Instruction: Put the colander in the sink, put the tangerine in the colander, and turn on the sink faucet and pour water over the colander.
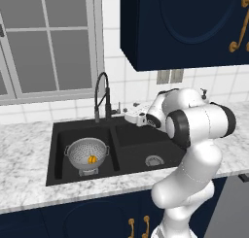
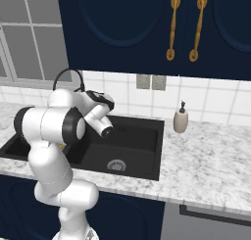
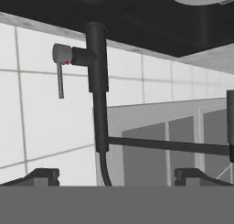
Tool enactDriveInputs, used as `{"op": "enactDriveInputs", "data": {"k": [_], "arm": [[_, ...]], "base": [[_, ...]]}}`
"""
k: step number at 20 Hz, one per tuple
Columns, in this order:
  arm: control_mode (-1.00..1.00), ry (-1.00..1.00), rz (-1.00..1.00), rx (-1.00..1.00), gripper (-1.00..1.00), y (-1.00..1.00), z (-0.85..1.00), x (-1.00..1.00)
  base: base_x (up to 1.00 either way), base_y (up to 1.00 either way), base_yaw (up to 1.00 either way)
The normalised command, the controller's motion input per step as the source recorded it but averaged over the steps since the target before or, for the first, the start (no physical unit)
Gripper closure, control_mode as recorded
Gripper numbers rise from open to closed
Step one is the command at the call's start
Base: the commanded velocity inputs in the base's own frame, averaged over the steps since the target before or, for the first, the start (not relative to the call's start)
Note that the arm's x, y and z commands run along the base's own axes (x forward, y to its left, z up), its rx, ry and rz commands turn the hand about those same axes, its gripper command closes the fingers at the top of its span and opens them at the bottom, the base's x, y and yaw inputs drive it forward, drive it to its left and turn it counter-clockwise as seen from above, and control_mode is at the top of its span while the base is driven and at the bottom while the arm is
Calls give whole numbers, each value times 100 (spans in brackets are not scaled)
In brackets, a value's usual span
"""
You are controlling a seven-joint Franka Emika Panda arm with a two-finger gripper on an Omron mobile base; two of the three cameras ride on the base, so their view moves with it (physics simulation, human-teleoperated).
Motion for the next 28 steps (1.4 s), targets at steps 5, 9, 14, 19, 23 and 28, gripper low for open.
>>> {"op": "enactDriveInputs", "data": {"k": [5,9,14,19,23,28], "arm": [[-100,-1,0,0,-100,-7,-9,15],[-100,0,-1,0,-100,-1,-20,22],[-100,0,-4,0,-100,0,-20,36],[-100,0,-6,0,-100,0,-18,43],[-100,0,-5,0,-100,9,-16,39],[-100,-1,-2,0,-100,27,-6,32]], "base": [[0,0,0],[0,0,0],[0,0,0],[0,0,0],[0,0,0],[0,0,0]]}}
